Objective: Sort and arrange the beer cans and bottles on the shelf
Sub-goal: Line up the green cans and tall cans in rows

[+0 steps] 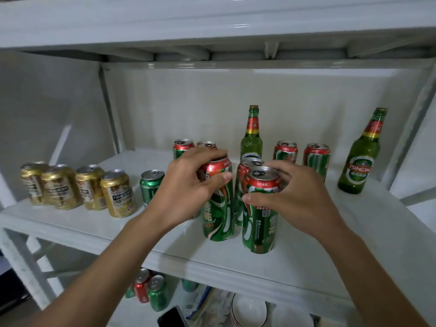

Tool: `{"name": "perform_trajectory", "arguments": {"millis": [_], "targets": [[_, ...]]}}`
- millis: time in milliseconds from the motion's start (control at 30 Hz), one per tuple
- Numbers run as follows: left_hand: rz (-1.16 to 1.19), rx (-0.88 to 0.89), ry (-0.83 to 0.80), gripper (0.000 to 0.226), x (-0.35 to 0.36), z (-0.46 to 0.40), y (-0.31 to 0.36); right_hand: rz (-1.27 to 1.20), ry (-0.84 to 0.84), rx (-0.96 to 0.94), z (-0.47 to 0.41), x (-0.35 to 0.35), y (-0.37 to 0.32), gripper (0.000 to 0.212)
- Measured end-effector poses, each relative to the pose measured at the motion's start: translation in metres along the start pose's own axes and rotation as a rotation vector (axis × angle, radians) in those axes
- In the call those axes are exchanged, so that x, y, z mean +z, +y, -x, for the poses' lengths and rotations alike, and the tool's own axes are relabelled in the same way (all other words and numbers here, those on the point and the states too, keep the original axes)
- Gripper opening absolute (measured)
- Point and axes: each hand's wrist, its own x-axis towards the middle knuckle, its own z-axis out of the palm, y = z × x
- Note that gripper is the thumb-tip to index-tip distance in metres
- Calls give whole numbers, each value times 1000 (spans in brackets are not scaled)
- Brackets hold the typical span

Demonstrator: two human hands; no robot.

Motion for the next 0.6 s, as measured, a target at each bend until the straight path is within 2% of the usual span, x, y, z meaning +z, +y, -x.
{"name": "perform_trajectory", "arguments": {"millis": [133,300,600], "targets": [[-24,53,-90,51,-13,-4,-25,17,50,41,1,24,-12,57],[24,117,-190,54,-21,-5,-44,32,126,65,5,52,-24,64],[59,194,-181,60,-13,-1,-67,151,256,64,12,76,-29,69]]}}
